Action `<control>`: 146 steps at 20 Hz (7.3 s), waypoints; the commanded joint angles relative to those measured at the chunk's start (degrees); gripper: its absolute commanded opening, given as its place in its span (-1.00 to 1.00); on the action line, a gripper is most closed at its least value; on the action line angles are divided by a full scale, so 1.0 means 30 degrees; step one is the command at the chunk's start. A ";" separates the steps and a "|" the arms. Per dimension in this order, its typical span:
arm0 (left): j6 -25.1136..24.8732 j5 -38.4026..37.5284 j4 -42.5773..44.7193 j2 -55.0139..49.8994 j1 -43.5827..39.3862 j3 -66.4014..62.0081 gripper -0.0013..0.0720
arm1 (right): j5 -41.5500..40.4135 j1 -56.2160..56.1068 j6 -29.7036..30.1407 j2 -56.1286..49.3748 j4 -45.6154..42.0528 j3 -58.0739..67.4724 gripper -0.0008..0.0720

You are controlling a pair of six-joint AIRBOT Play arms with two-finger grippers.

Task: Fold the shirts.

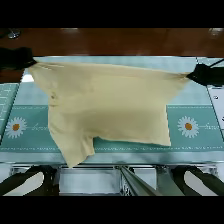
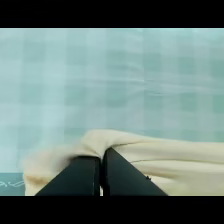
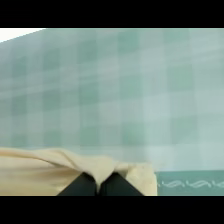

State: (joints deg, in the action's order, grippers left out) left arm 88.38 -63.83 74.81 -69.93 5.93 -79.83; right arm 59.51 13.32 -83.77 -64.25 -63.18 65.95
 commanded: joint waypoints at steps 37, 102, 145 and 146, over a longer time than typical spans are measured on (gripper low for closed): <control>-0.5093 0.0291 -0.9311 0.5632 0.9938 2.0742 0.95 | 0.1100 0.4736 0.2514 0.6849 0.6470 -1.3617 0.72; -0.1785 -0.0444 -0.7461 -0.8641 0.0182 -0.3410 0.92 | 0.3512 -0.0517 0.1202 -1.2735 0.6011 0.3118 -0.69; -0.1304 0.0758 -0.5289 0.7366 -0.2149 0.3891 -0.89 | 0.0940 -1.4848 -0.2506 -1.5030 0.5727 1.1657 0.44; -0.1304 0.1486 -0.5289 0.7941 -0.2426 0.5231 -0.89 | 0.2259 -1.4579 -0.1945 -1.5657 0.6535 1.2305 0.74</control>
State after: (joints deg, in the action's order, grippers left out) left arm 84.86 -64.82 58.13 -55.09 -0.08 -75.79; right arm 61.47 -28.49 -90.21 -101.32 -48.73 95.70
